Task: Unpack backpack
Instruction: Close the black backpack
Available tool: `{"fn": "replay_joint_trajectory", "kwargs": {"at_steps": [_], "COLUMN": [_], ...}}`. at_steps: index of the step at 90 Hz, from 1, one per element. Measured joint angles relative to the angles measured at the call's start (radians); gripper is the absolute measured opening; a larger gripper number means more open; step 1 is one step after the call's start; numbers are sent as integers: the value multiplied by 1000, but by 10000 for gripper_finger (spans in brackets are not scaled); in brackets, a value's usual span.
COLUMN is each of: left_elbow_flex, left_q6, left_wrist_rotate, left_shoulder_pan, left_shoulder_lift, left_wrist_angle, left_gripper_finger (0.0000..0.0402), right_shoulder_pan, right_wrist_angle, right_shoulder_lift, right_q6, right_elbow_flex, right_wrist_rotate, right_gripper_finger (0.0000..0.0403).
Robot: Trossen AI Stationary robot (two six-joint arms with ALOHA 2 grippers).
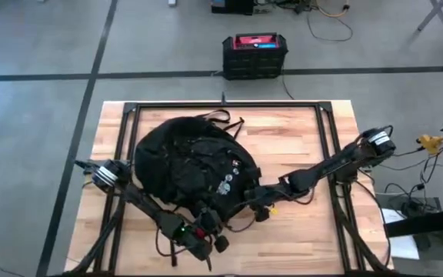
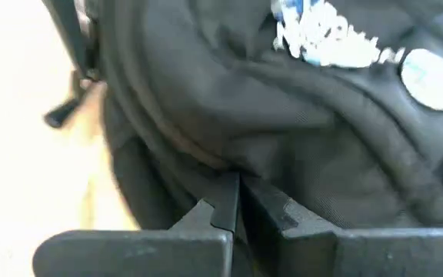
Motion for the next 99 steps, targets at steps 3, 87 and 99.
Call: {"fn": "replay_joint_trajectory", "kwargs": {"at_steps": [3,87,99], "left_elbow_flex": [0,3,3], "left_q6": [21,208,211], "left_wrist_rotate": [29,588,616], "left_shoulder_pan": [-1,131,131], "left_shoulder_lift": [-10,-123,-126], "left_wrist_angle": [0,-149,-156], "left_gripper_finger": [2,0,0], "right_shoulder_pan": [17,154,155], "right_wrist_angle": [-2,-396,-415], "right_shoulder_lift": [-15,-17,-19], "right_q6": [0,126,144], "right_elbow_flex": [0,72,69], "right_wrist_rotate": [-1,262,261], "right_gripper_finger": [0,0,0]}}
